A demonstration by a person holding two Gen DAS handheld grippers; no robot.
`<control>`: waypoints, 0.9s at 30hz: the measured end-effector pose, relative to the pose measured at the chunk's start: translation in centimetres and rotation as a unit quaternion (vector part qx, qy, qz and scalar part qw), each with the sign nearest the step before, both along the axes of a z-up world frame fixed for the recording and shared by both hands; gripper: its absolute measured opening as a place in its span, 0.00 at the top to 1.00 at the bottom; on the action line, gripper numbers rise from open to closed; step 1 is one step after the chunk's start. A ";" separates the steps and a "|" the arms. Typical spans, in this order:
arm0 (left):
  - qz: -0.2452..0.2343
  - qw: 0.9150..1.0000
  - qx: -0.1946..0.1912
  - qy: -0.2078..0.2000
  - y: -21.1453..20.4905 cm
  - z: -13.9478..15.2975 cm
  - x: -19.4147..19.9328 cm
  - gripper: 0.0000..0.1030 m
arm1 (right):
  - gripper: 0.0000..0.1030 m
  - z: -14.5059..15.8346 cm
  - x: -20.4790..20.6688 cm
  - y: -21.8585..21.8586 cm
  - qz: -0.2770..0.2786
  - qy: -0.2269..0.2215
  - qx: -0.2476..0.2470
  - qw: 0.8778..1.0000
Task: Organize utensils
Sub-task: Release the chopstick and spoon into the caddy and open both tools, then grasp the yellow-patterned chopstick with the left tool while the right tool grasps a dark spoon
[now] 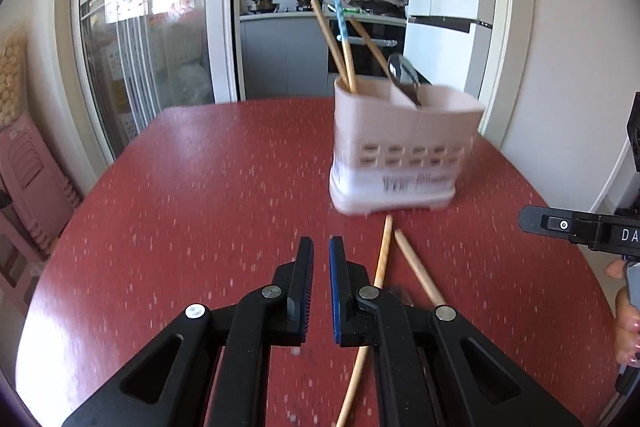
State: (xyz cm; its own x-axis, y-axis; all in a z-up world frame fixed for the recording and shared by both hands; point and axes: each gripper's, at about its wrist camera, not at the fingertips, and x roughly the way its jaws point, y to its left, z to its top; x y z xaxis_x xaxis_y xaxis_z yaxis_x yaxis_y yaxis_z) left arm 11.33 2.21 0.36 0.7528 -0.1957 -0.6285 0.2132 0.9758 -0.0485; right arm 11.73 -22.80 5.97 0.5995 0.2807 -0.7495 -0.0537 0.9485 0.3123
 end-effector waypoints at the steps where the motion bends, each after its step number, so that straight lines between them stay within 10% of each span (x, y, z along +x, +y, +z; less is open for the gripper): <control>1: 0.000 1.000 -0.004 0.004 0.2 -0.3 -0.4 0.64 | 0.35 -0.3 -0.4 0.0 -0.001 0.005 0.000 1.000; 6: 0.005 1.000 -0.011 0.022 1.4 -1.8 -2.0 0.60 | 0.29 -1.4 -2.4 0.4 -0.001 0.022 -0.003 1.000; 7: 0.005 1.000 -0.012 0.027 1.5 -2.1 -2.2 0.43 | 0.27 -1.6 -2.8 0.4 0.000 0.025 -0.002 1.000; 8: 0.007 0.999 -0.011 0.036 1.6 -2.3 -2.3 0.00 | 0.27 -1.8 -3.1 0.5 0.000 0.028 -0.002 1.000; 27: 0.018 0.995 0.059 0.080 0.9 -6.2 -3.0 0.00 | 0.17 -4.5 -7.4 3.6 0.057 0.078 -0.068 0.993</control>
State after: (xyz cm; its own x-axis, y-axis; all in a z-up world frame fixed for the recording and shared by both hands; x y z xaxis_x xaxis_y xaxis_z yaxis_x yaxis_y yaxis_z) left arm 8.29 3.07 -5.80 0.6467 -0.0878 -0.7577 0.1764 0.9836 0.0365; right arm 4.31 -19.23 1.50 0.4434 0.2288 -0.8666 -0.1237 0.9732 0.1937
